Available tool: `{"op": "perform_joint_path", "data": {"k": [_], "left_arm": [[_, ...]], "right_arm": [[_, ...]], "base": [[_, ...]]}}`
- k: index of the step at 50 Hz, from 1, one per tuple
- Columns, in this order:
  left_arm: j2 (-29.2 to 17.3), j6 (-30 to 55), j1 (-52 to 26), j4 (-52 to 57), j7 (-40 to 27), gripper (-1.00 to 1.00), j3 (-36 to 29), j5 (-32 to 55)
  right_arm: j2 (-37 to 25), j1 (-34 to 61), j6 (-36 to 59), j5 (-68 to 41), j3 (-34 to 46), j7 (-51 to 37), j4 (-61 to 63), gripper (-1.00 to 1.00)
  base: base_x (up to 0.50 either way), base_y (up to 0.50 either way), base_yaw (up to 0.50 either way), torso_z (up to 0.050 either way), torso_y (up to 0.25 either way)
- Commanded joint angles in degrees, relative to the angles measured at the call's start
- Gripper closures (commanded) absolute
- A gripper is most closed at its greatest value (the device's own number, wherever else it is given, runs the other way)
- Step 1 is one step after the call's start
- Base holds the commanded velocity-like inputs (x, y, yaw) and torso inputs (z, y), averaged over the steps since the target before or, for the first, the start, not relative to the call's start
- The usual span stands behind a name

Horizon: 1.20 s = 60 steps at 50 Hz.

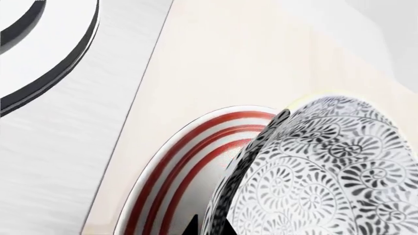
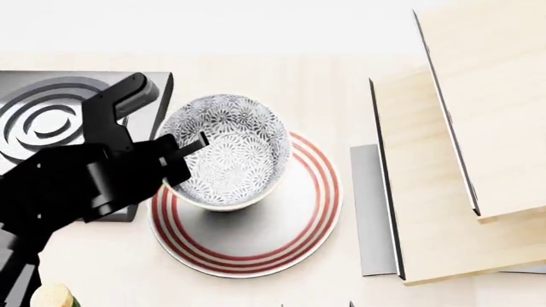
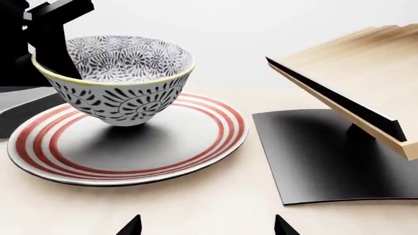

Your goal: Pick up the akita bowl and put it on the plate.

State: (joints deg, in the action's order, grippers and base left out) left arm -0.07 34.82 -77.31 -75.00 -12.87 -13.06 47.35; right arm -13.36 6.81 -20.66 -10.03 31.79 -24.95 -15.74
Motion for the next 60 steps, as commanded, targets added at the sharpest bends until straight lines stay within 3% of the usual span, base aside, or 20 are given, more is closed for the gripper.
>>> {"op": "perform_joint_path", "data": {"k": [1, 14, 29, 45, 54, 55, 60], "left_arm": [[0.05, -1.02, 0.13, 0.03, -0.33, 1.00, -3.51, 6.19], [0.05, -2.18, 1.08, 0.03, -0.72, 1.00, -9.54, 11.98], [0.05, -2.38, 1.93, 0.03, -0.50, 1.00, -9.03, 11.49], [0.04, -4.60, 1.86, 0.03, -0.98, 1.00, -21.27, 22.89], [0.03, -4.34, 2.56, 0.03, -0.94, 1.00, -19.91, 21.24], [0.04, -4.17, 2.63, 0.03, -0.93, -1.00, -19.89, 20.97], [0.04, -3.99, 2.69, 0.03, -1.15, -1.00, -18.50, 19.67]], "right_arm": [[0.04, 0.01, 1.89, 0.06, 0.46, -0.86, -2.50, -1.00], [0.10, 0.24, 1.85, -0.13, 0.64, -0.97, -2.97, -1.00], [0.17, 0.46, 1.75, -0.19, 0.93, -1.14, -3.44, -1.00], [0.00, 0.56, 1.71, -0.43, 1.09, -1.31, -3.45, -1.00], [0.10, 0.69, 1.45, -0.44, 1.29, -1.35, -3.95, -1.00], [0.14, 0.72, 1.41, -0.45, 1.35, -1.29, -4.06, -1.00], [0.14, 0.73, 1.31, -0.46, 1.46, -1.32, -4.19, -1.00]], "base": [[0.00, 0.00, 0.00, 0.000, 0.000], [0.00, 0.00, 0.00, 0.000, -0.001], [0.00, 0.00, 0.00, -0.001, -0.001], [0.00, 0.00, 0.00, -0.001, -0.002], [0.00, 0.00, 0.00, -0.001, -0.001], [0.00, 0.00, 0.00, 0.000, 0.000], [0.00, 0.00, 0.00, -0.002, -0.002]]}}
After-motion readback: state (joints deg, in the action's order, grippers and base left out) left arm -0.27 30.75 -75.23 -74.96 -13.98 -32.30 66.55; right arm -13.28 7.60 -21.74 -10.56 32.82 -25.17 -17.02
